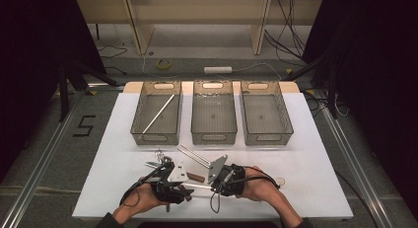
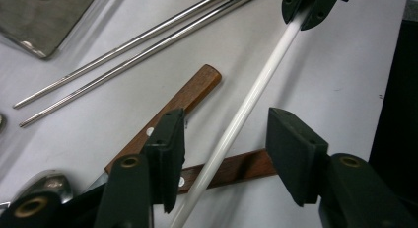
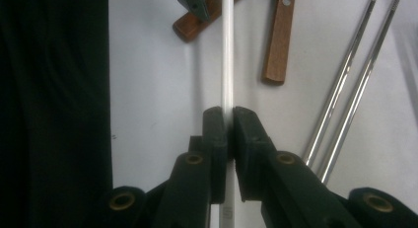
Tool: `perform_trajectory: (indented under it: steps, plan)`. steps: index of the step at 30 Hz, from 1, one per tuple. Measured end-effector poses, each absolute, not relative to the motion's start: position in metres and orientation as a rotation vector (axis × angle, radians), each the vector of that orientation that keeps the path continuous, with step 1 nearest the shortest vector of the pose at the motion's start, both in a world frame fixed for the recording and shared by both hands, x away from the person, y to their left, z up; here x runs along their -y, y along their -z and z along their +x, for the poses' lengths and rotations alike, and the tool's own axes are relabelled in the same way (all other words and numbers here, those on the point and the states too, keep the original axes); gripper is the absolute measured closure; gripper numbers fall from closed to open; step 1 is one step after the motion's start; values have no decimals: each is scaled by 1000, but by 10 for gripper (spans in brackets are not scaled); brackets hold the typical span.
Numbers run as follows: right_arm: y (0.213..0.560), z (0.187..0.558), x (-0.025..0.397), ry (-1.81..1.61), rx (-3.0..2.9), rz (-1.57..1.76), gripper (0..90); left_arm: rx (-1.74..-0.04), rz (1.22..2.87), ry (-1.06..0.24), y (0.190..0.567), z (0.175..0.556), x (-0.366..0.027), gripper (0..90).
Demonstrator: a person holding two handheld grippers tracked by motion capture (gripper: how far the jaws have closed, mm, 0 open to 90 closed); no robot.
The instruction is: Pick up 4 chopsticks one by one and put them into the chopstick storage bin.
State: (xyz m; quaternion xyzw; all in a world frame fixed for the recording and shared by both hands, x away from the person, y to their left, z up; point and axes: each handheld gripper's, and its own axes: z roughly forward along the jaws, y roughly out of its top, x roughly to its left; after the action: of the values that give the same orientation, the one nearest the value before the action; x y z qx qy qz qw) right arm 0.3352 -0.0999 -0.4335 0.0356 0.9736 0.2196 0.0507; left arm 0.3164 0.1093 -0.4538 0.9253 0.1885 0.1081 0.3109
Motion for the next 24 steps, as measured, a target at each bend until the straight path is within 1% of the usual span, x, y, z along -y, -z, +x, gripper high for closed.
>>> perform_trajectory:
  steps: [1,2,5,6,10,11,12,19,20,22,23,24]
  plan:
    - [432,334,99,-668,-2970,109,851,-493,2449,-281,454,316,-109,541]
    - [432,334,99,-668,-2970,109,851,-492,2453,-272,454,316,-109,541]
    - [432,332,98,-678,-2974,77,851,-464,2475,-265,454,315,-108,602]
    - [432,332,98,-678,-2974,77,851,-459,2474,-265,454,315,-108,602]
    - [431,331,99,-684,-2980,63,851,-432,2480,-257,453,314,-108,681]
    - [431,331,99,-685,-2985,52,850,-414,2493,-247,453,314,-108,718]
    - [431,331,99,-685,-2985,52,850,-398,2497,-238,453,313,-108,718]
    - [430,327,102,-688,-3011,-45,840,-268,2532,-161,450,307,-108,806]
    - [430,327,102,-688,-3011,-45,840,-257,2534,-150,450,306,-107,806]
    - [429,330,105,-720,-3010,-29,810,-235,2535,-135,450,304,-106,840]
    - [428,334,109,-787,-3002,32,789,-239,2538,-137,450,304,-105,844]
    - [428,334,109,-787,-3002,32,789,-241,2541,-134,450,304,-106,844]
